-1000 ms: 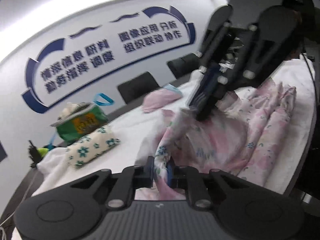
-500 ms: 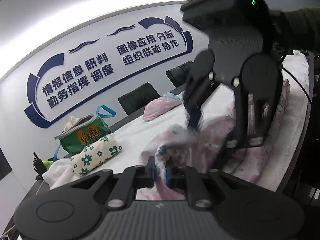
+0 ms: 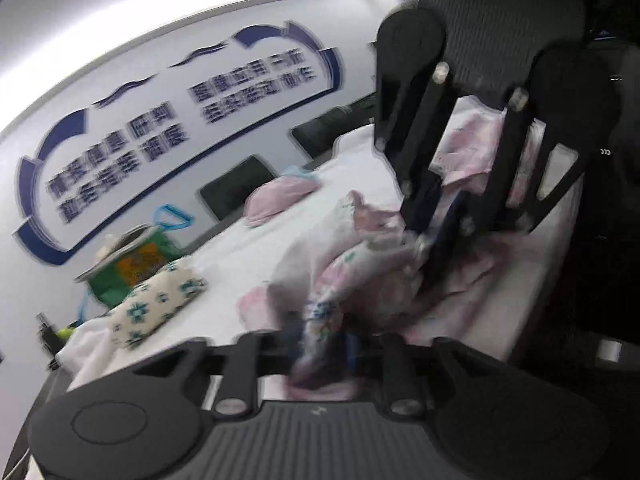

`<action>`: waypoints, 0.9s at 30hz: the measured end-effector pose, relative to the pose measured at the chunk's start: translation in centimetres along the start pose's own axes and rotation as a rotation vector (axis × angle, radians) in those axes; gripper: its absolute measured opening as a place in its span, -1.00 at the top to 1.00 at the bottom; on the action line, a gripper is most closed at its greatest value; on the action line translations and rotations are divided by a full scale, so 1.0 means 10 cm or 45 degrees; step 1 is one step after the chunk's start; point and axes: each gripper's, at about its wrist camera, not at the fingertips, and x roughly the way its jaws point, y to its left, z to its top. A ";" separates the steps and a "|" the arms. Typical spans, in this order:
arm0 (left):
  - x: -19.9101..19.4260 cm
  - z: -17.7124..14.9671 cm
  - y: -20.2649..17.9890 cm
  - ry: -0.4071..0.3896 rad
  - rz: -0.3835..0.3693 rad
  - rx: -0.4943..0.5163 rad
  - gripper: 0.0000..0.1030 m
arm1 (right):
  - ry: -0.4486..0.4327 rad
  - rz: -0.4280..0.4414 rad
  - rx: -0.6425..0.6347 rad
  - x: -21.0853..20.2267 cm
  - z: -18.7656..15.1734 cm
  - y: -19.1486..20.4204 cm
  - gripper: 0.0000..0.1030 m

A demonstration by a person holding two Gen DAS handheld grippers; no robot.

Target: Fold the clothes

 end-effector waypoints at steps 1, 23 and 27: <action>-0.06 -0.01 0.04 -0.026 -0.059 -0.008 0.34 | 0.011 0.002 0.001 0.04 -0.03 0.05 0.80; 0.38 0.00 0.52 0.136 -0.075 -0.715 0.56 | -0.495 -0.177 0.650 -0.81 -0.64 -0.38 0.07; 0.40 0.01 0.42 0.110 -0.021 -0.685 0.55 | -0.750 -0.259 1.191 -0.62 -0.72 -0.37 0.10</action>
